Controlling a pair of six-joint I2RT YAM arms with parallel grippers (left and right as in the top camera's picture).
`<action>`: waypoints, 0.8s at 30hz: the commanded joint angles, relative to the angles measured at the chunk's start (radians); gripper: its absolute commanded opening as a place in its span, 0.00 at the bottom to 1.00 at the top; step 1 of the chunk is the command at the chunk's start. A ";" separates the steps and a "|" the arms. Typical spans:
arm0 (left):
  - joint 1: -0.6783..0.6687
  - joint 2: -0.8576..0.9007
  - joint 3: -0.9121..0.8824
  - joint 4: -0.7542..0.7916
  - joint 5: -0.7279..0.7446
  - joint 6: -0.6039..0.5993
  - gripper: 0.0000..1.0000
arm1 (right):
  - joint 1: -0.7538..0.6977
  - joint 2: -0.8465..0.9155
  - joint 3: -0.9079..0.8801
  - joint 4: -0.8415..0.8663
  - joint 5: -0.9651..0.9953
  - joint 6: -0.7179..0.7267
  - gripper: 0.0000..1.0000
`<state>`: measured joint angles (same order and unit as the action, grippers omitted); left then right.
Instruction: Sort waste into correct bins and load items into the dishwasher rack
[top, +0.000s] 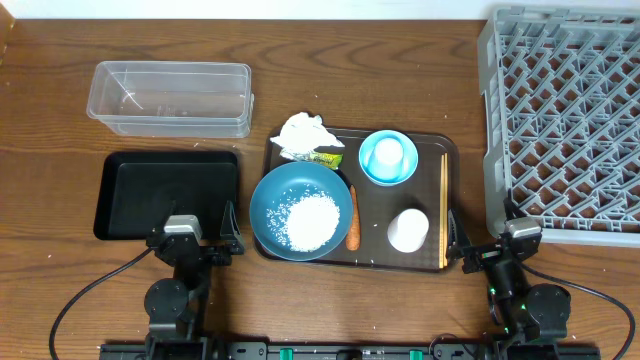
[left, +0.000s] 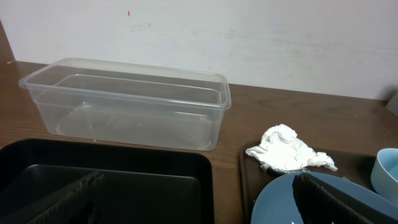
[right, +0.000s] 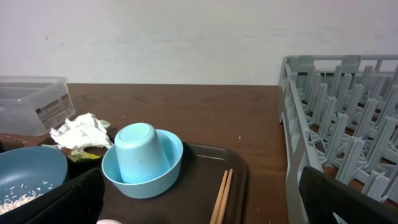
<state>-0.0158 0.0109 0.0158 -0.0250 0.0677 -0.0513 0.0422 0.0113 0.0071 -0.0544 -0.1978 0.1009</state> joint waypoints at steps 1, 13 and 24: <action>0.004 -0.007 -0.012 -0.042 0.002 0.010 0.98 | -0.008 -0.005 -0.002 -0.005 0.007 -0.013 0.99; 0.004 -0.007 -0.012 -0.041 0.012 -0.004 0.98 | -0.008 -0.005 -0.002 -0.005 0.007 -0.013 0.99; 0.004 -0.007 -0.011 -0.019 0.708 -0.695 0.98 | -0.008 -0.005 -0.002 -0.005 0.007 -0.013 0.99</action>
<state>-0.0147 0.0109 0.0231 -0.0036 0.4740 -0.5262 0.0422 0.0113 0.0071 -0.0544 -0.1974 0.1009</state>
